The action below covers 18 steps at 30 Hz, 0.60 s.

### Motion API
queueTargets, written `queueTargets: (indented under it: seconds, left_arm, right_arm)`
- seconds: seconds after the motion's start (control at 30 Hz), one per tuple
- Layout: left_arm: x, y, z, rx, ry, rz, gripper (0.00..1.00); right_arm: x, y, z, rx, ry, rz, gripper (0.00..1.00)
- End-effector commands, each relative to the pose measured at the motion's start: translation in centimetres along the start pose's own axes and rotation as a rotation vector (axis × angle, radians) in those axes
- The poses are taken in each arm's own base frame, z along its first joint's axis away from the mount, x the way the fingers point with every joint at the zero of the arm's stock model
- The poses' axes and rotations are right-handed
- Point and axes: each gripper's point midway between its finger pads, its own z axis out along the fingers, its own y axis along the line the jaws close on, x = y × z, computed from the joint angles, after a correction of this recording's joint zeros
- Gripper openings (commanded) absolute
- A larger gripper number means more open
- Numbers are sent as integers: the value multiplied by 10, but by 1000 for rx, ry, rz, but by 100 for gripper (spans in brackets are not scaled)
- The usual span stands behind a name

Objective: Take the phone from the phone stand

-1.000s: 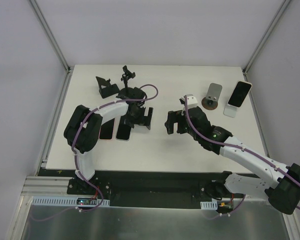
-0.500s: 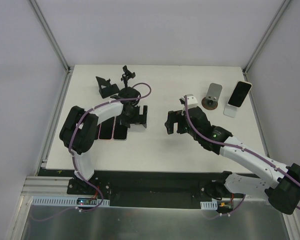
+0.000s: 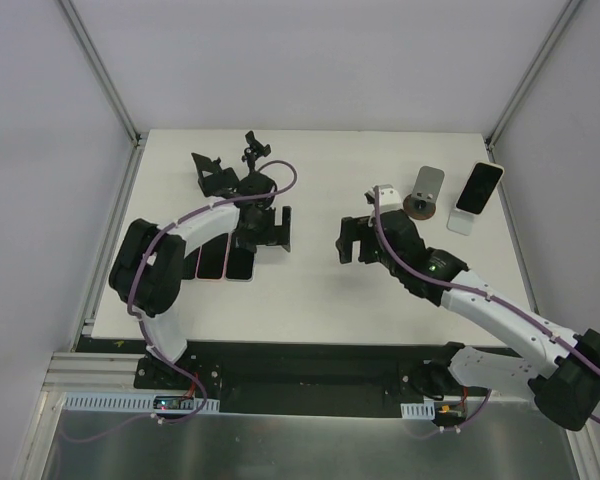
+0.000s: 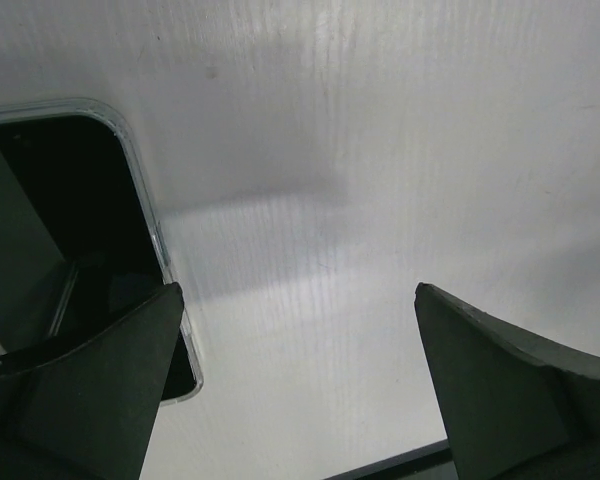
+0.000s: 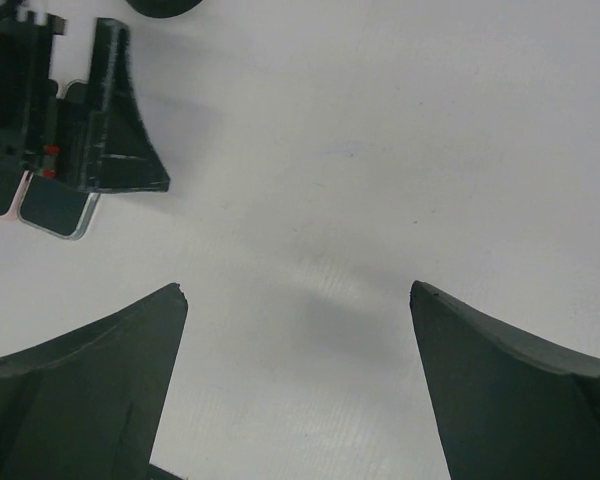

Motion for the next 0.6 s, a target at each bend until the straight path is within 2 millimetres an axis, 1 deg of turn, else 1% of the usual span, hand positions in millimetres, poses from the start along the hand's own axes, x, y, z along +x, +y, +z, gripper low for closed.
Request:
queueTargets:
  seconds: [0.0,0.03,0.1,0.13,0.2,0.23,0.3,0.33,0.37,0.4,0.43,0.47,0.5,0.53,0.57]
  left_arm:
    - [-20,-9,-50,40,-125,-9,99]
    - [-26,-14,-65,60,-169,-2,99]
    - [-33,-15,-81,67,-225,5,99]
    - [-38,-19,-99,84,-282,12,99]
    - [-42,-17,-115,79,-346,24,99]
    - [-44,-18,-134,92,-401,38,99]
    - [-44,-11,-145,70,-458,43,99]
    - [-43,-10,-162,77,-511,61,99]
    - [-39,-7,-164,78,-522,70,99]
    - [-39,2,-169,42,-559,67,99]
    - [-38,3,-183,48,-608,87,99]
    - [-32,9,-182,37,-618,94,99]
    - [-30,14,-185,26,-638,98,99]
    - [-28,19,-197,11,-687,112,99]
    - [-22,26,-195,-10,-693,117,99]
  right_arm:
    - [-33,-22,-6,81,-62,3,96]
    - [-38,-35,-7,116,-62,17,96]
    - [-41,-50,-5,160,-54,37,96]
    - [-48,-66,-7,208,-53,65,96]
    - [-46,-88,-7,291,-24,89,96]
    - [-55,-103,-7,335,-27,119,96]
    - [-57,-118,-7,375,-4,136,96]
    - [-57,-134,-3,413,18,155,96]
    - [-65,-139,-2,421,11,172,96]
    - [-66,-146,0,439,18,189,96]
    - [-64,-163,4,481,34,220,96]
    - [-71,-170,6,495,21,252,96]
    - [-72,-177,8,511,24,272,96]
    - [-69,-194,14,551,44,300,96]
    - [-79,-200,16,554,31,319,96]
